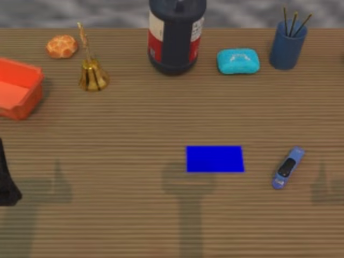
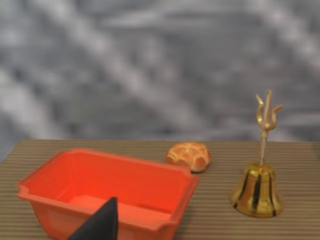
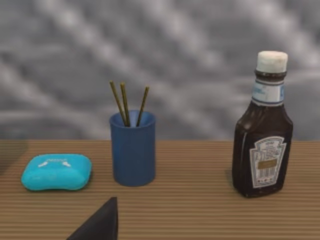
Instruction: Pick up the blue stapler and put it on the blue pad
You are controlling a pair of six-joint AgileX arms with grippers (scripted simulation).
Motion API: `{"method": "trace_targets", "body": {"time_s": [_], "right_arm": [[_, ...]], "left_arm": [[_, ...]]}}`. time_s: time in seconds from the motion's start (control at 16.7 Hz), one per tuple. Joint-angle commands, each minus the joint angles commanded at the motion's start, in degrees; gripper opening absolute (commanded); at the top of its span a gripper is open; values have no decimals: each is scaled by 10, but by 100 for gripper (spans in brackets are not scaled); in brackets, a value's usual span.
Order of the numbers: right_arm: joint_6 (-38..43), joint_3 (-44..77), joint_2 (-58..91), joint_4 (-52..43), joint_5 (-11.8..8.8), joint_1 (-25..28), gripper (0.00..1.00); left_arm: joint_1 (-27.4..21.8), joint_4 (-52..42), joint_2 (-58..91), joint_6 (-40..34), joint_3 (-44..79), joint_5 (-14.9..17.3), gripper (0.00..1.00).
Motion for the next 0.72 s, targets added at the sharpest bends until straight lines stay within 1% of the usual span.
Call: {"method": "trace_targets", "body": {"time_s": [0.18, 0.36, 0.54, 0.72], "right_arm": [[4, 6, 6, -4, 0, 1, 100], [39, 57, 59, -40, -1, 13, 100], [100, 147, 168, -105, 0, 32, 100], [177, 259, 324, -191, 1, 56, 100]], "left_arm": [[0, 0, 0, 0, 0, 0, 100], [0, 0, 0, 0, 0, 0, 100], [0, 0, 0, 0, 0, 0, 100], [0, 0, 0, 0, 0, 0, 100]]}}
